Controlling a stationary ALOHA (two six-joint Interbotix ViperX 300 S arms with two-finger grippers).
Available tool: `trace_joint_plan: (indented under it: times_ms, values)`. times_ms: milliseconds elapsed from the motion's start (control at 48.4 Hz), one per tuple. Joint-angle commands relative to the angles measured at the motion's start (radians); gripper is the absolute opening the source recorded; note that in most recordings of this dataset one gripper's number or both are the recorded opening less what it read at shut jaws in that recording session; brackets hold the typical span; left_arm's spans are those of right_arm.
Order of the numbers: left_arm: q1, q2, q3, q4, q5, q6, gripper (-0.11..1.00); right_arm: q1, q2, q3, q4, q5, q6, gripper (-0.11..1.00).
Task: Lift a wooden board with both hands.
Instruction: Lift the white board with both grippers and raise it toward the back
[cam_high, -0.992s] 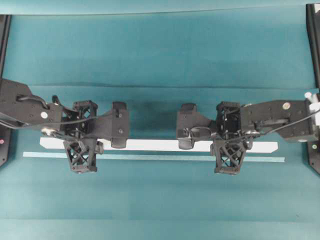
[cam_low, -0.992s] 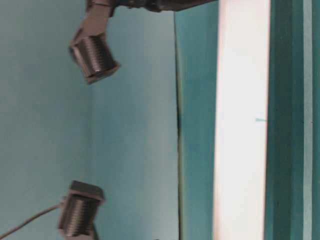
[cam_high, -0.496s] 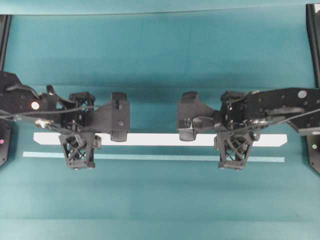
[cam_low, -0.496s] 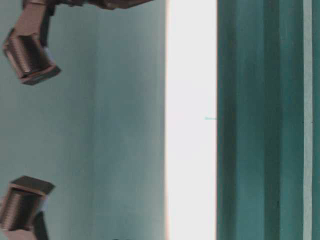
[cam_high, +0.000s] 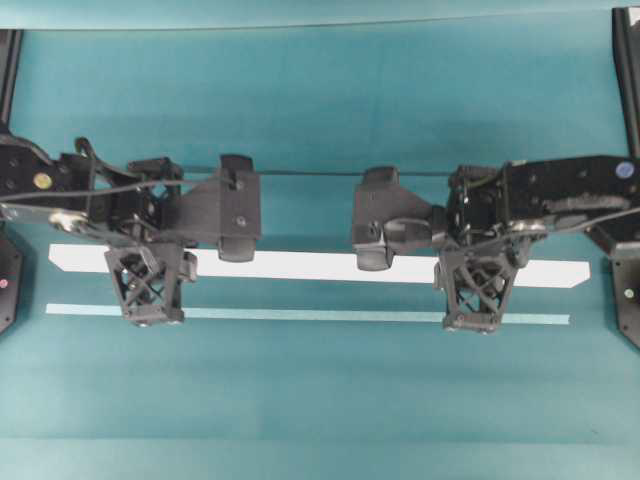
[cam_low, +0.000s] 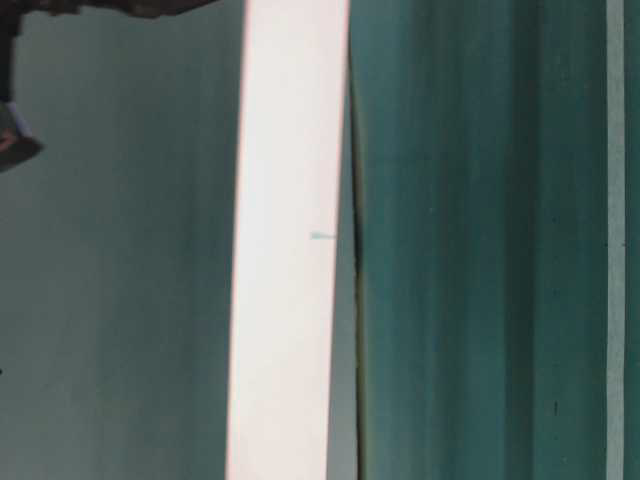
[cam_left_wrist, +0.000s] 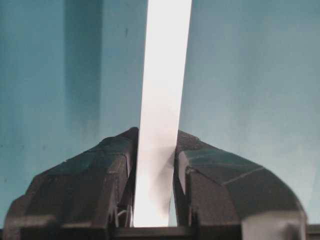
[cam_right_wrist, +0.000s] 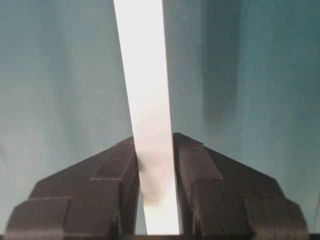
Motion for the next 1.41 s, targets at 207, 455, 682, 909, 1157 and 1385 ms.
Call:
trace_joint_plan:
  times_ms: [207,455,682,909,1157,1385]
  values:
    - [0.005,-0.029,-0.075,0.0,0.043,-0.012,0.17,-0.003,-0.026,-0.106,0.0,0.094,-0.003,0.21]
    - [0.005,-0.029,-0.166,0.0,0.114,-0.012,0.17,-0.003,-0.029,-0.149,0.002,0.15,-0.003,0.21]
    - [0.005,-0.029,-0.227,0.0,0.184,-0.012,0.17,-0.003,-0.029,-0.206,0.002,0.225,-0.006,0.21]
    - [0.005,-0.029,-0.284,0.002,0.235,-0.012,0.17,-0.003,-0.031,-0.272,0.002,0.285,-0.006,0.21]
    - [0.005,-0.029,-0.371,0.0,0.314,-0.014,0.17,-0.002,-0.031,-0.37,0.0,0.344,-0.003,0.21]
    - [0.005,-0.021,-0.459,0.0,0.393,-0.012,0.17,-0.003,-0.031,-0.472,0.002,0.367,-0.002,0.21]
